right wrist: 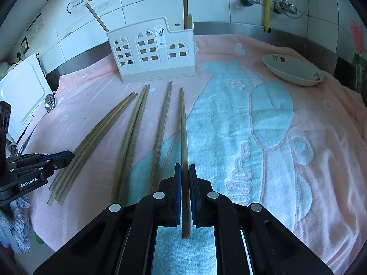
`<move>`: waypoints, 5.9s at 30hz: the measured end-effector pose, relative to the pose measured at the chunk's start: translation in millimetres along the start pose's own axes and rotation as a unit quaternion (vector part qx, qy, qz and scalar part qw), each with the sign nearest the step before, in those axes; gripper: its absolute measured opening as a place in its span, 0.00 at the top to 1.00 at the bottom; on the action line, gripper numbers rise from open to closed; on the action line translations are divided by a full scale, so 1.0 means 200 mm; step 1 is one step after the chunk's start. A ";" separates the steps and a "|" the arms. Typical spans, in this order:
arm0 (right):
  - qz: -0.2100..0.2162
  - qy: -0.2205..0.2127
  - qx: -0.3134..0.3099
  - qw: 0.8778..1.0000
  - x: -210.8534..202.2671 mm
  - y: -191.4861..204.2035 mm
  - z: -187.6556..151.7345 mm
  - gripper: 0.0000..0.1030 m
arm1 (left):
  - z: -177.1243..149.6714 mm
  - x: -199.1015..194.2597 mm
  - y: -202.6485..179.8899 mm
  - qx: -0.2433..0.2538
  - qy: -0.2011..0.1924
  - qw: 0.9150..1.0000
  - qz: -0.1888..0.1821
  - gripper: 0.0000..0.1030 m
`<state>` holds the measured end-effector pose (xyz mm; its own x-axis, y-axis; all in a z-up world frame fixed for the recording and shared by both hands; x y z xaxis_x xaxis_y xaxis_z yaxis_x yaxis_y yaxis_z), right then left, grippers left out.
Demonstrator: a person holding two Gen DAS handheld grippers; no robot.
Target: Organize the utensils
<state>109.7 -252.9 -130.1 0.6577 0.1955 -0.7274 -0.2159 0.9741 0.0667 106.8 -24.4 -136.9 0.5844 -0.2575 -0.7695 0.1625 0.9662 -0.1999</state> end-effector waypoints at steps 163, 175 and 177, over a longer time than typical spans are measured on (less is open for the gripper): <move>0.013 -0.030 -0.063 0.997 -0.11 0.17 0.08 0.43 | 0.06 -0.51 0.27 -0.026 -0.140 0.988 0.051 0.12; 0.027 -0.002 -0.047 0.999 0.02 0.16 0.07 0.49 | -0.02 -0.41 0.32 -0.039 -0.107 0.991 0.063 0.11; 0.029 0.000 -0.046 0.998 0.03 0.16 0.08 0.51 | -0.03 -0.40 0.32 -0.039 -0.104 0.992 0.062 0.11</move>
<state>117.6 -218.0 -121.1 0.6414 0.2519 -0.7247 -0.3198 0.9464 0.0459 65.1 58.2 -91.0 0.7490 -0.1251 -0.6506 0.0215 0.9861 -0.1649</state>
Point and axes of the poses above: each gripper's, at about its wrist camera, not at the fingertips, and x roughly the way its jaws point, y to its left, z to its top, the point moved 1 cm from there along x, roughly the way its jaws point, and after that the axes turned 4 degrees about -z, right-handed, at the moved point
